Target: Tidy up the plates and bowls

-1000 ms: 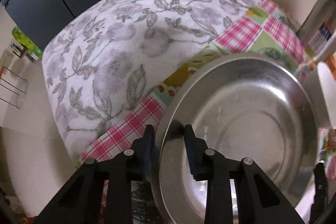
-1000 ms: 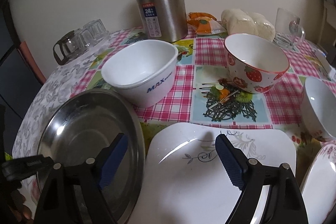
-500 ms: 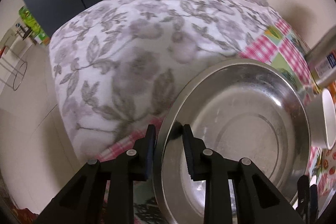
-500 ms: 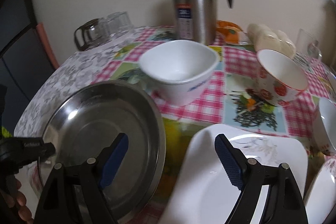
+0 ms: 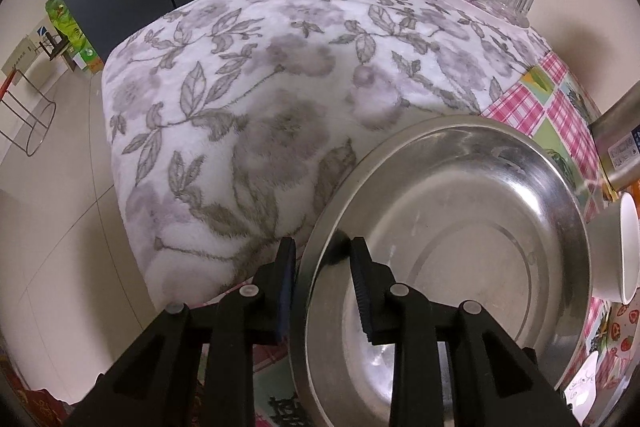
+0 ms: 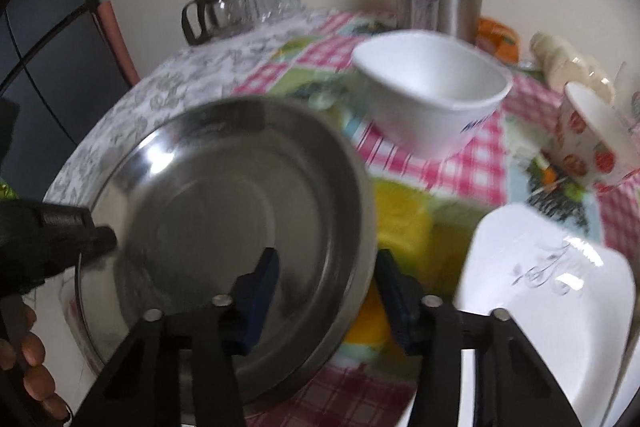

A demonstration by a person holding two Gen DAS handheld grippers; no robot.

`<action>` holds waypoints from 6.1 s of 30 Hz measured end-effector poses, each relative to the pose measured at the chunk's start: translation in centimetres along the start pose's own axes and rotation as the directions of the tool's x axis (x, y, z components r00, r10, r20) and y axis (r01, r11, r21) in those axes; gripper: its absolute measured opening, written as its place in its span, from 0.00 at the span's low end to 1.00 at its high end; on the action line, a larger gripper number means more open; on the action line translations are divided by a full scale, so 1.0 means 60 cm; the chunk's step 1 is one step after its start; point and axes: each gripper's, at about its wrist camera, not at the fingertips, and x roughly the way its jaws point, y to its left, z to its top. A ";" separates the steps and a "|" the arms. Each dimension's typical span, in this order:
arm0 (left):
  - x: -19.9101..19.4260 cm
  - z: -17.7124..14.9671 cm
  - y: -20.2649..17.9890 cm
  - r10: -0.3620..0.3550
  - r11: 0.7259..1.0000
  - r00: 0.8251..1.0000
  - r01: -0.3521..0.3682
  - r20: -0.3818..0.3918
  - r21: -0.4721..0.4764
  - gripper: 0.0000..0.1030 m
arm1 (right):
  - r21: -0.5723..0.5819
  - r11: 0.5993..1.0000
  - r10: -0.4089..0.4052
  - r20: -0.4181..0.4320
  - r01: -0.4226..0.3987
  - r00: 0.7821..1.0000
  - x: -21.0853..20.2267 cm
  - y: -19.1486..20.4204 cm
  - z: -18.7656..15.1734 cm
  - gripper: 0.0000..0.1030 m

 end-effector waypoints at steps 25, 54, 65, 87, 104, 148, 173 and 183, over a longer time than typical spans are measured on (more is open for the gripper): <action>-0.026 0.008 0.002 -0.042 0.999 0.998 0.042 0.043 -0.002 0.27 | -0.134 0.989 -0.050 0.110 0.064 0.993 -0.071 0.032 0.010 0.28; -0.153 -0.065 -0.108 -0.209 0.969 0.963 0.182 0.168 0.166 0.27 | -0.064 0.989 -0.112 0.240 0.131 0.964 -0.205 -0.090 0.002 0.28; -0.178 -0.123 -0.170 -0.256 0.937 0.955 0.207 0.150 0.281 0.27 | -0.022 0.984 -0.165 0.244 0.176 0.956 -0.241 -0.159 -0.019 0.28; -0.206 -0.256 -0.291 -0.313 0.814 0.948 0.237 0.057 0.530 0.27 | 0.151 0.960 -0.260 0.172 0.236 0.950 -0.282 -0.322 -0.075 0.29; -0.180 -0.246 -0.281 -0.265 0.835 0.964 0.226 0.008 0.502 0.27 | 0.162 0.964 -0.218 0.038 0.209 0.975 -0.232 -0.330 -0.090 0.31; -0.152 -0.238 -0.278 -0.218 0.856 0.975 0.215 -0.049 0.469 0.29 | 0.190 0.963 -0.154 -0.202 0.193 0.967 -0.189 -0.327 -0.115 0.32; -0.174 -0.232 -0.285 -0.203 0.853 0.979 0.161 0.032 0.496 0.61 | 0.217 0.944 -0.223 -0.141 0.250 0.965 -0.213 -0.343 -0.103 0.65; -0.176 -0.241 -0.296 -0.180 0.831 0.981 0.116 0.066 0.544 0.81 | 0.257 0.931 -0.242 -0.092 0.258 0.966 -0.225 -0.354 -0.100 0.81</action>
